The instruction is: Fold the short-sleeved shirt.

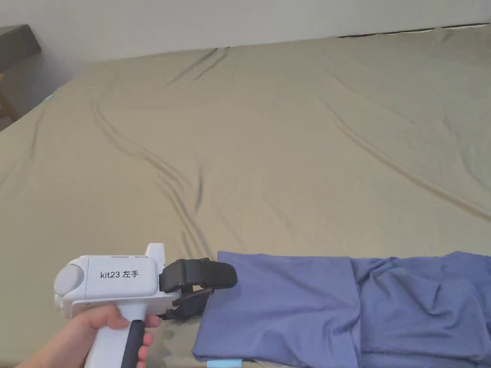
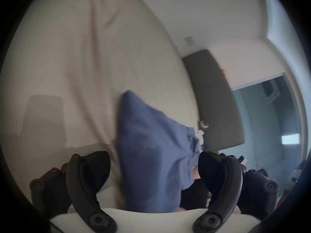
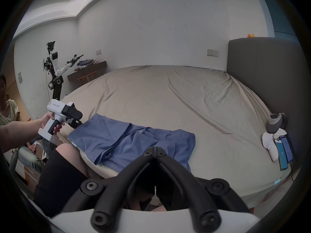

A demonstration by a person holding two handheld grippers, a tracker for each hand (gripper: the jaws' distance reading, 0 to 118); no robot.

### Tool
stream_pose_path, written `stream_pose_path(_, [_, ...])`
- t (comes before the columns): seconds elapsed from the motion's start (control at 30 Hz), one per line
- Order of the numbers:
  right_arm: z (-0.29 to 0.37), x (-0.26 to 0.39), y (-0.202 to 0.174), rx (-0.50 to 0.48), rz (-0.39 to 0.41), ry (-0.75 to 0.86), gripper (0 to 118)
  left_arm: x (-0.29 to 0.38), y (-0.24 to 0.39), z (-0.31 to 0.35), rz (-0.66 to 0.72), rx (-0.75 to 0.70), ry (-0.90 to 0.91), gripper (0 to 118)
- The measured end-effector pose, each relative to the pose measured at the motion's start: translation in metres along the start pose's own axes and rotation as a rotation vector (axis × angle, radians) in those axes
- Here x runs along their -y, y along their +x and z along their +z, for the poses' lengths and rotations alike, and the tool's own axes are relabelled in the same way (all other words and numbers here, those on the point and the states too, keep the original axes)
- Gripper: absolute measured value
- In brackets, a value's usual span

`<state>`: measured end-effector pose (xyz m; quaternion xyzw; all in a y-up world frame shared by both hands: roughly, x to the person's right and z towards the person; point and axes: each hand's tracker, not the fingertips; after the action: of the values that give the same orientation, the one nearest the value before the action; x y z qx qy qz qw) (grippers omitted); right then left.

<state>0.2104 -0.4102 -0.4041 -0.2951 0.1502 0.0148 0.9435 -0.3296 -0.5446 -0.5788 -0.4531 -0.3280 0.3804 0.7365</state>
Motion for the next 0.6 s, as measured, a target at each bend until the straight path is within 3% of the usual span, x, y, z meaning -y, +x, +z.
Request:
stream_pose_path(0.07, [-0.003,0.002,0.0,0.009,-0.003,-0.012,0,0.0,0.006,-0.024,-0.004,-0.041,-0.021,105])
stream_pose_path(0.1, [-0.003,0.002,0.0,0.012,-0.004,-0.017,0,0.002,0.014,-0.033,-0.045,-0.001,-0.032,88])
stream_pose_path(0.13, [-0.004,0.002,0.0,0.014,-0.006,-0.022,0,0.003,0.02,-0.044,-0.067,-0.034,-0.069,56])
stream_pose_path(0.17, [-0.005,0.002,0.0,0.017,-0.008,-0.024,0,0.007,0.024,-0.053,-0.091,-0.123,-0.081,13])
stream_pose_path(0.2, [-0.005,0.002,0.001,0.019,-0.009,-0.026,0,0.011,0.026,-0.059,-0.125,-0.193,-0.081,14])
stream_pose_path(0.33, [-0.003,0.002,0.005,0.031,-0.021,-0.023,0,0.006,0.044,-0.05,-0.101,-0.141,-0.075,13])
stream_pose_path(0.5, [0.001,0.001,0.008,0.034,-0.033,-0.012,0,-0.009,0.069,0.003,-0.071,-0.144,-0.027,13])
stream_pose_path(0.6, [0.006,0.0,0.005,0.022,-0.028,0.0,0,-0.019,0.078,0.041,-0.074,-0.231,0.041,13])
